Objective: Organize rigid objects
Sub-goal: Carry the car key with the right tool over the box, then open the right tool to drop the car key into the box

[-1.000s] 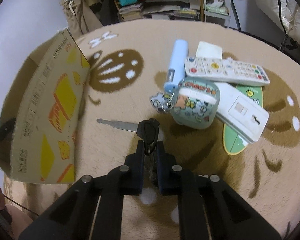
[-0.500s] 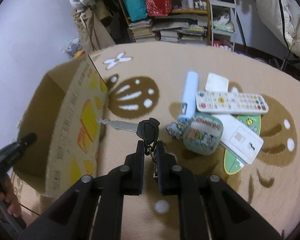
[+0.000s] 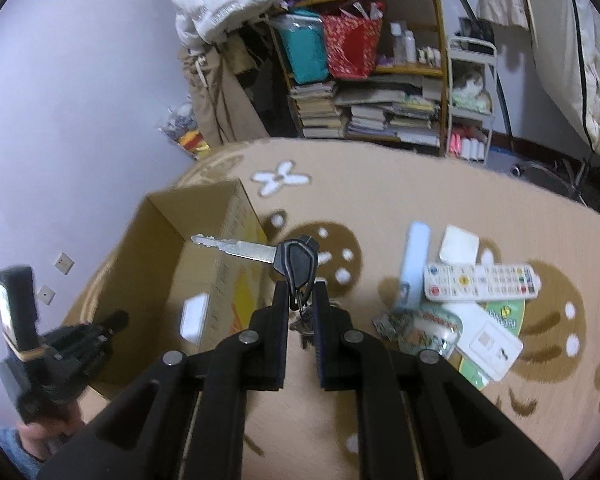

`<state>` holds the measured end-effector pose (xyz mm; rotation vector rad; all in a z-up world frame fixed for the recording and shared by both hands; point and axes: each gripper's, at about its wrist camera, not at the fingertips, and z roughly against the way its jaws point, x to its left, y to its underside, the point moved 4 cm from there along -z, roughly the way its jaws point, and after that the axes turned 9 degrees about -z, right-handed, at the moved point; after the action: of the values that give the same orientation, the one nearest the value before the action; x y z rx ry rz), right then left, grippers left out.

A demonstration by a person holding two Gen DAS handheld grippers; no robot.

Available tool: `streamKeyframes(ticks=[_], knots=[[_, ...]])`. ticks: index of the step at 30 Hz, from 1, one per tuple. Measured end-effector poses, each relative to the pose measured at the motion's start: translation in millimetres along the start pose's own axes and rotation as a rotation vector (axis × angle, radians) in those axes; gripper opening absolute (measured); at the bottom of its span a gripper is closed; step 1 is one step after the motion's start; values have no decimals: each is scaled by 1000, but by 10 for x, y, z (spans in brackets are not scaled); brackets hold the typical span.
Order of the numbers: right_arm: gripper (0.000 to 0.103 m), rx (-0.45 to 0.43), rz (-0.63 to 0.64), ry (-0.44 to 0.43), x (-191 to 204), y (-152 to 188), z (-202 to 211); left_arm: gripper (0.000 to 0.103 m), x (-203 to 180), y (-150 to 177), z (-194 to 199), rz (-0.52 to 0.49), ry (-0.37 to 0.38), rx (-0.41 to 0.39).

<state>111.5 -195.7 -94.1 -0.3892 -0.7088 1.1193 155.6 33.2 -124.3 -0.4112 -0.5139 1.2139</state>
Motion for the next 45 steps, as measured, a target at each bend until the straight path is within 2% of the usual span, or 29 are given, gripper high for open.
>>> streamKeyframes(ticks=[9,17,22,34,40,45], knots=[[12,-76,69,-90,455,-286,271,9,-10,2,-2,-5,-4,-2],[12,-114,164,-169,907,-372,451,9,-12,2,-2,-4,-3,-2],[12,-99,236,-173,1106,-338,396,9,-6,2,-2,2,0,-2],[12,11,251,-190,1206,-23,83,9,-8,2,1,8,7,-2],[13,79,257,-151,1161,151,-161,9,-6,3,9,20,15,-2],[13,83,224,-118,1056,187,-251,9,16,10,17,30,20,-4]])
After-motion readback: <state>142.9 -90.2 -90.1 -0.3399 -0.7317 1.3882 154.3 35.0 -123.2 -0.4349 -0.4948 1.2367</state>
